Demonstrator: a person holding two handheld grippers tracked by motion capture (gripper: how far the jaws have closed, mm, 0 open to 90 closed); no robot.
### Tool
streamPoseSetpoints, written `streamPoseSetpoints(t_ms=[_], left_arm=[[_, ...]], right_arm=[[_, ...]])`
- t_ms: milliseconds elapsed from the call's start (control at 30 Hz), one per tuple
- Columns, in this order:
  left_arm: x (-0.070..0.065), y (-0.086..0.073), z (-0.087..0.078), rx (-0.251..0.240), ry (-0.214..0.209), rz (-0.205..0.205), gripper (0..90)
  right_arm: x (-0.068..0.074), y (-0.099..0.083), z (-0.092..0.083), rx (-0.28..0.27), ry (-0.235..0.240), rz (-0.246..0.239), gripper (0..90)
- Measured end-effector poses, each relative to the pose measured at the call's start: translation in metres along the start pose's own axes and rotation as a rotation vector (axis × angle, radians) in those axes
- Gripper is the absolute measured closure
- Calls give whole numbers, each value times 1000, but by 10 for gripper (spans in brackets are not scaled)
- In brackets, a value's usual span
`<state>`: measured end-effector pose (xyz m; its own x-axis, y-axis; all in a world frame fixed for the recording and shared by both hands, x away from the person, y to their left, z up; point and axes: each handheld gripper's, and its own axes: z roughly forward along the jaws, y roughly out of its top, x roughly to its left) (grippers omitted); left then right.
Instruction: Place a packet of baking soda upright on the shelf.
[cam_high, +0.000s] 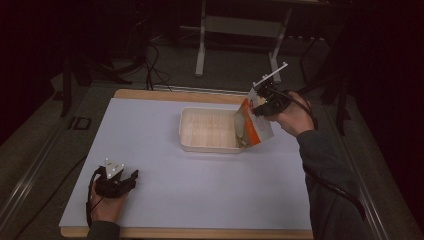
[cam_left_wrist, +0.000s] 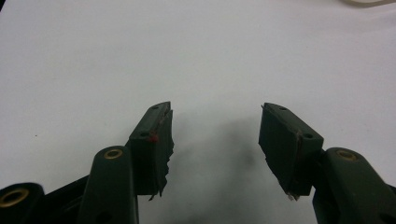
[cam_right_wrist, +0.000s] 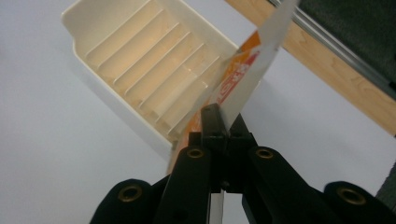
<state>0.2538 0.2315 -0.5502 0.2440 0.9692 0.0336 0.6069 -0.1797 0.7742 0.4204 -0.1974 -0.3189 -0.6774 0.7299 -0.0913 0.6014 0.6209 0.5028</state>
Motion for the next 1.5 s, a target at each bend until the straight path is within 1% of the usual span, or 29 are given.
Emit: streamPoseSetpoints(t_ms=[33,167,267,533,667,767,933,1033,1133,1200,1233,1267,1333,1367,1433,1500], left_arm=[[0,0,0,0,0,0,441],[0,0,0,-1,-1,-2,441],[0,0,-1,-2,-1,-1,441],[0,0,0,0,-2,3,441],[-1,0,0,1,-2,4,441],[-1,0,0,-1,-2,3,441],[-1,0,0,-1,-3,7,441],[-1,1,0,-2,-3,6,440],[-1,1,0,-4,-3,5,441],[-1,1,0,-3,-3,6,440],[-1,1,0,-4,-3,7,440],[-1,1,0,-4,-3,6,440],[-1,1,0,-6,-3,4,440],[-1,1,0,-6,-3,4,440],[-1,1,-1,-7,-2,5,440],[-1,1,-1,-7,-2,5,440]], right_arm=[[-1,2,5,13,0,28,900],[-4,4,11,25,0,80,900],[-5,5,14,30,-8,109,900],[-6,6,21,16,-19,127,897],[-7,6,26,-12,-16,161,896],[-9,6,28,-24,-22,183,896],[-10,7,32,-53,-32,198,892],[-11,7,36,-78,-36,221,887],[-13,5,40,-106,-44,237,853],[-13,5,41,-112,-49,240,835],[-14,3,43,-125,-56,243,740],[-15,2,44,-127,-57,248,719],[-18,-1,45,-142,-41,264,648],[-18,-1,45,-142,-41,264,648],[-20,-3,46,-154,-33,280,597],[-21,-5,46,-160,-27,289,570]])
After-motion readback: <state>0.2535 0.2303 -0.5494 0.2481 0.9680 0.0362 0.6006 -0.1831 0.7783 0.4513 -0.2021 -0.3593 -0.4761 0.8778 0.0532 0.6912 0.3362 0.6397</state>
